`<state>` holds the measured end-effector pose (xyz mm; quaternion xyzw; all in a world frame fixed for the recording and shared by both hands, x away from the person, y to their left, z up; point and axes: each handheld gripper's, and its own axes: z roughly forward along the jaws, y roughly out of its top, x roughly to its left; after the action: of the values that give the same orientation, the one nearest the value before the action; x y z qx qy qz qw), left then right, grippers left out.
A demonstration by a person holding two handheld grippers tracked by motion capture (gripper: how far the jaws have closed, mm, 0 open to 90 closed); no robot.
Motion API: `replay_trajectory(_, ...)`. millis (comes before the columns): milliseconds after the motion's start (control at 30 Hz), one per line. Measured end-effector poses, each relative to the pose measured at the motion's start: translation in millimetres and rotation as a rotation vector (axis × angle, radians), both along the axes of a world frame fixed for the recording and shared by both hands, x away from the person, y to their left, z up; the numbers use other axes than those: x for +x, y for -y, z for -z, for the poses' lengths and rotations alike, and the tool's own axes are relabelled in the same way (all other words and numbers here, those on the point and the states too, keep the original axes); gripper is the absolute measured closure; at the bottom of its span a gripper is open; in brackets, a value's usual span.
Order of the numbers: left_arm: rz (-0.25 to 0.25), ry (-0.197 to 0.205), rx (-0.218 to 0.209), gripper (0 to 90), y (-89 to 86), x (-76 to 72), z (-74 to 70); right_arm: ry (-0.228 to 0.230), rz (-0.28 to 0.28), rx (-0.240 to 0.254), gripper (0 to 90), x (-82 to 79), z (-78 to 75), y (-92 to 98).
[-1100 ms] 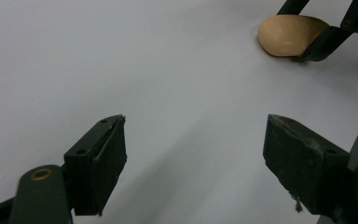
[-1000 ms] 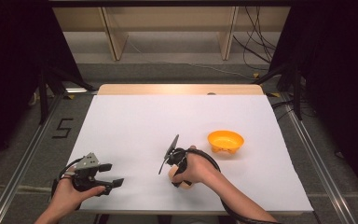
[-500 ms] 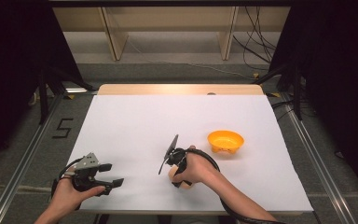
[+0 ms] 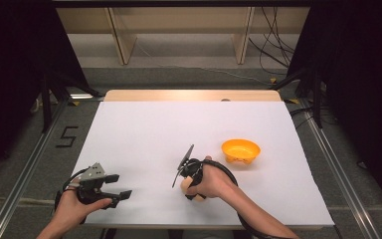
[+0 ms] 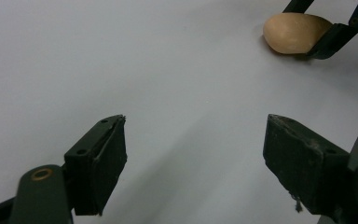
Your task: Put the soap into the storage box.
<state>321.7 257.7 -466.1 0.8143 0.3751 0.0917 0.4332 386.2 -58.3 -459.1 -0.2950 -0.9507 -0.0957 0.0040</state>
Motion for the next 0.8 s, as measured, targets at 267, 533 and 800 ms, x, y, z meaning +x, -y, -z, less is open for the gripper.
replay_trajectory(267,0.004,0.014,0.029,21.0,-1.0,0.7,-0.6,0.022,0.033,0.047,33.4,-5.7,-1.2,4.7)
replay_trajectory(533,0.01,0.011,0.011,21.0,-0.6,0.2,-0.4,0.064,0.05,0.118,33.4,-10.4,-3.4,11.5)
replay_trajectory(800,0.006,0.007,0.007,21.0,0.3,-0.2,-0.3,0.089,0.052,0.144,33.4,-13.8,-3.2,19.0)
